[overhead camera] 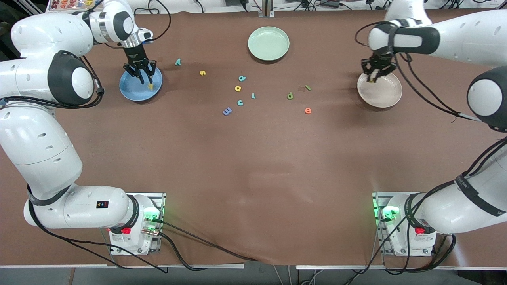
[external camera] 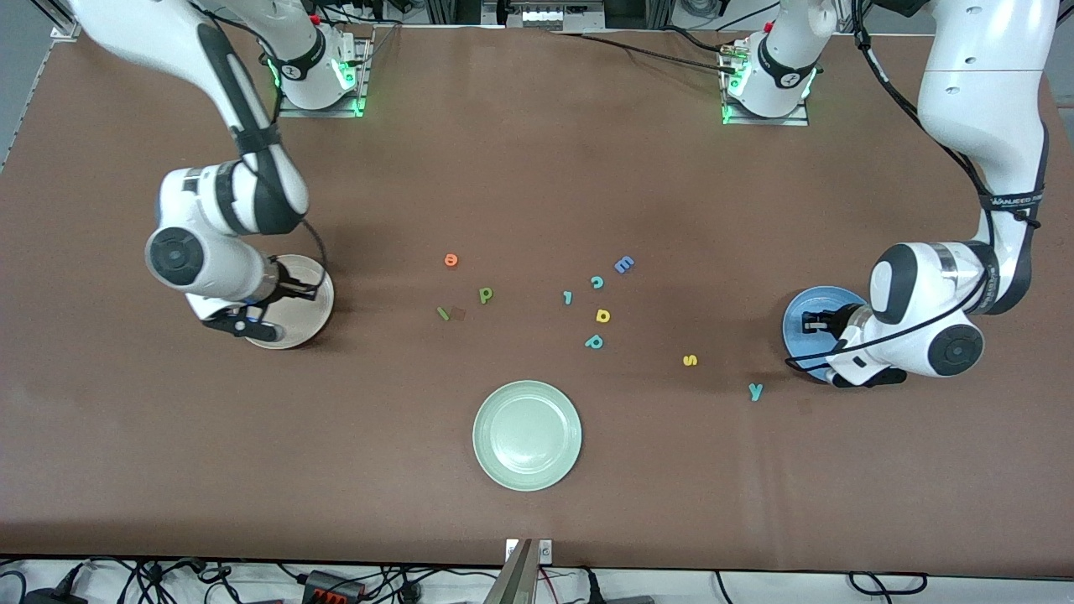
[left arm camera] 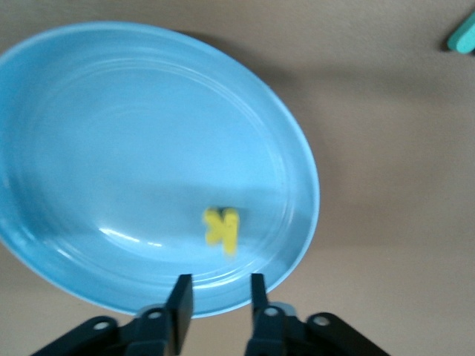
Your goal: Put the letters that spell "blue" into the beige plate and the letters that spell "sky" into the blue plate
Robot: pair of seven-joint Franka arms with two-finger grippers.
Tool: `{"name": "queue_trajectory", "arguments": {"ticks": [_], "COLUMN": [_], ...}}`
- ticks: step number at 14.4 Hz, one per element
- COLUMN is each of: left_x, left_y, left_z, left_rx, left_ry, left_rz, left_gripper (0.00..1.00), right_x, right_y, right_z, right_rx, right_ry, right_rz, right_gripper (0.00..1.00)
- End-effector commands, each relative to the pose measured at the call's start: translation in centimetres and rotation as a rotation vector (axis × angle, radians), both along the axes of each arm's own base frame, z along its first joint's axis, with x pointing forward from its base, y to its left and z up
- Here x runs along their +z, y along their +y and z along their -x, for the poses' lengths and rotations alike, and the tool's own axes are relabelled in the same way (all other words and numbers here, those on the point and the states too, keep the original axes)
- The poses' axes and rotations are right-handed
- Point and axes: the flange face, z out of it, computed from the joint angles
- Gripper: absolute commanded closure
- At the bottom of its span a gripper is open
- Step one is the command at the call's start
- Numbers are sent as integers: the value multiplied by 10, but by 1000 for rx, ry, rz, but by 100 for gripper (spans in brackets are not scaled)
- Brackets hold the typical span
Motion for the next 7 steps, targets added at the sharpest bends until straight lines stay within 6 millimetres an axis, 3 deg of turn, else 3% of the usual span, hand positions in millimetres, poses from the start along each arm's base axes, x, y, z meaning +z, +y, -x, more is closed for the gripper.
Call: {"name": "queue_trajectory", "arguments": {"ticks": [1, 2, 3, 4, 7], "left_x": [33, 45, 56, 66, 45], "left_y": [-55, -79, -99, -119, -202], "left_z": [-6, -12, -18, -29, -32], "left_rx": [-76, -97, -106, -121, -236], "left_ry": [-25, -54, -91, -130, -202], "left_rz": [-10, -12, -6, 3, 17], "left_gripper": [0, 0, 0, 0, 0], "right_x": [-36, -35, -33, -21, 25], "right_y": [-14, -14, -14, -13, 10], "right_z": [2, 2, -1, -8, -20], "right_rx": [7, 7, 12, 17, 37], "right_ry": [55, 52, 47, 29, 36], "right_rz": [-3, -3, 1, -5, -18], "right_gripper": [82, 67, 17, 0, 0]}}
